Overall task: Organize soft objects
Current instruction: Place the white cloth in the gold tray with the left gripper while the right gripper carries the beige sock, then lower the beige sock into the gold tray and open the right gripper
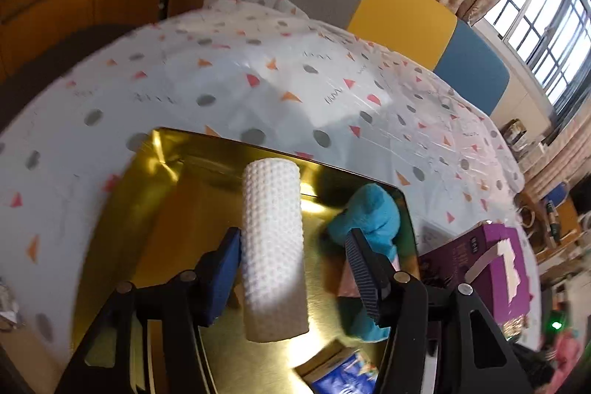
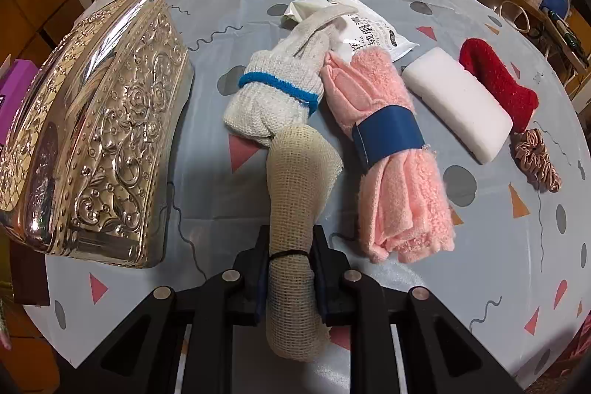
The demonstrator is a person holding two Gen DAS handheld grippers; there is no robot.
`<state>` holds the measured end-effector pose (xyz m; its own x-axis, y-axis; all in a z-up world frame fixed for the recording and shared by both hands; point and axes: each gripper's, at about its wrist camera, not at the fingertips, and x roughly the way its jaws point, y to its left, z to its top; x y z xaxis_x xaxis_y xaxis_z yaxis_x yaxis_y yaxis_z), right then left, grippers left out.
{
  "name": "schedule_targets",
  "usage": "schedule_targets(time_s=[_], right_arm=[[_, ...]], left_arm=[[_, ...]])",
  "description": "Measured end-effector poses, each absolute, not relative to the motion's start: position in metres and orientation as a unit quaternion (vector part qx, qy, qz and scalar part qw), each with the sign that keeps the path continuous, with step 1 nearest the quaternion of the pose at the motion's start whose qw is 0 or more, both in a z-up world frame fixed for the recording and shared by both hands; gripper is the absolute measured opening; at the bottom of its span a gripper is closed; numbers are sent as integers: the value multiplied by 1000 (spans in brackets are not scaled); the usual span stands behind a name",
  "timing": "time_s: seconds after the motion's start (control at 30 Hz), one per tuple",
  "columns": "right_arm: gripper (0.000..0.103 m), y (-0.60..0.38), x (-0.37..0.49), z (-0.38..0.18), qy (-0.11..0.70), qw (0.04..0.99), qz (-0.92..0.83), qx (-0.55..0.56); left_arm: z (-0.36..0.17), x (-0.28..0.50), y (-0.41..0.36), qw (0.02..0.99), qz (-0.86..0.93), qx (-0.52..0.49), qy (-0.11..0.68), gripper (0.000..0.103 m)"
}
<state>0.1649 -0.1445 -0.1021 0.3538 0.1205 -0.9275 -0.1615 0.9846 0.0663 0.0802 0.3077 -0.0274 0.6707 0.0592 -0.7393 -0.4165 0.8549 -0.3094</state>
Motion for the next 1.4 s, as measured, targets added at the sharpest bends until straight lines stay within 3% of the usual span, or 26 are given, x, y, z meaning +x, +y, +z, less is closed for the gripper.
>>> schedule_targets(time_s=[0.07,0.23,0.3,0.37,0.47,0.97,1.4], right_arm=[[19,-144,165,-103,562,822,86,-18],[20,-142,164,-103,561,823,86,-23],[20,-141,164,-102,561,823,86,-22],[20,-142,163,-102,561,823,86,-22],[20,-141,163,-102,561,823,86,-24],[20,-146,166,-100,560,824,84,-19],[19,-151,156,-76,532,843,79,8]], left_arm=[[-30,81,306,886,128,-218,389,73],[-25,86,307,889,102,-219,390,74],[-12,79,313,896,102,-235,363,86],[-5,72,316,901,99,-239,348,88],[0,67,318,909,106,-206,347,101],[-29,-1,295,897,176,-147,378,100],[-20,-13,257,911,154,-114,365,101]])
